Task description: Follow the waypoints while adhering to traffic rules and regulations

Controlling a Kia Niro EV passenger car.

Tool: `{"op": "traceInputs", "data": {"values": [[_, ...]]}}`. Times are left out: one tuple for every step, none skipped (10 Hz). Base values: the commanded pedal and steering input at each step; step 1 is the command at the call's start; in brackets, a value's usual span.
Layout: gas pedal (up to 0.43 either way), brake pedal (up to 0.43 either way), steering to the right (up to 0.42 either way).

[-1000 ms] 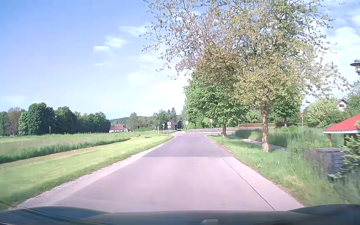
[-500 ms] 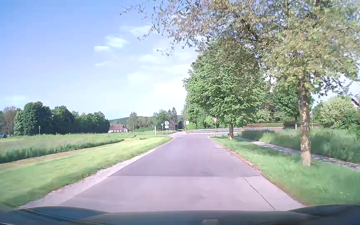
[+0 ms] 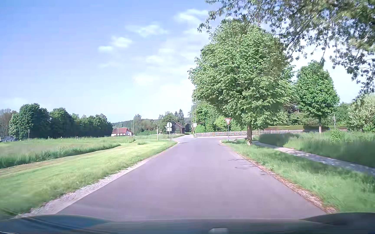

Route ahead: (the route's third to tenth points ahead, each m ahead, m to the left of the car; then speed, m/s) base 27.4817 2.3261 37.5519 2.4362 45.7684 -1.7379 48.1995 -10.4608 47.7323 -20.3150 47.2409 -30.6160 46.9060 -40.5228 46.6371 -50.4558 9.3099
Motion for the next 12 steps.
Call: {"op": "traceInputs", "data": {"values": [[0.0, 0.195, -0.002], [0.0, 0.195, -0.002], [0.0, 0.195, -0.002], [0.0, 0.195, -0.002], [0.0, 0.195, -0.002], [0.0, 0.195, -0.002], [0.0, 0.195, -0.002], [0.0, 0.195, -0.002], [0.0, 0.189, -0.002], [0.0, 0.177, -0.003], [0.0, 0.177, -0.002], [0.0, 0.171, -0.003]]}}
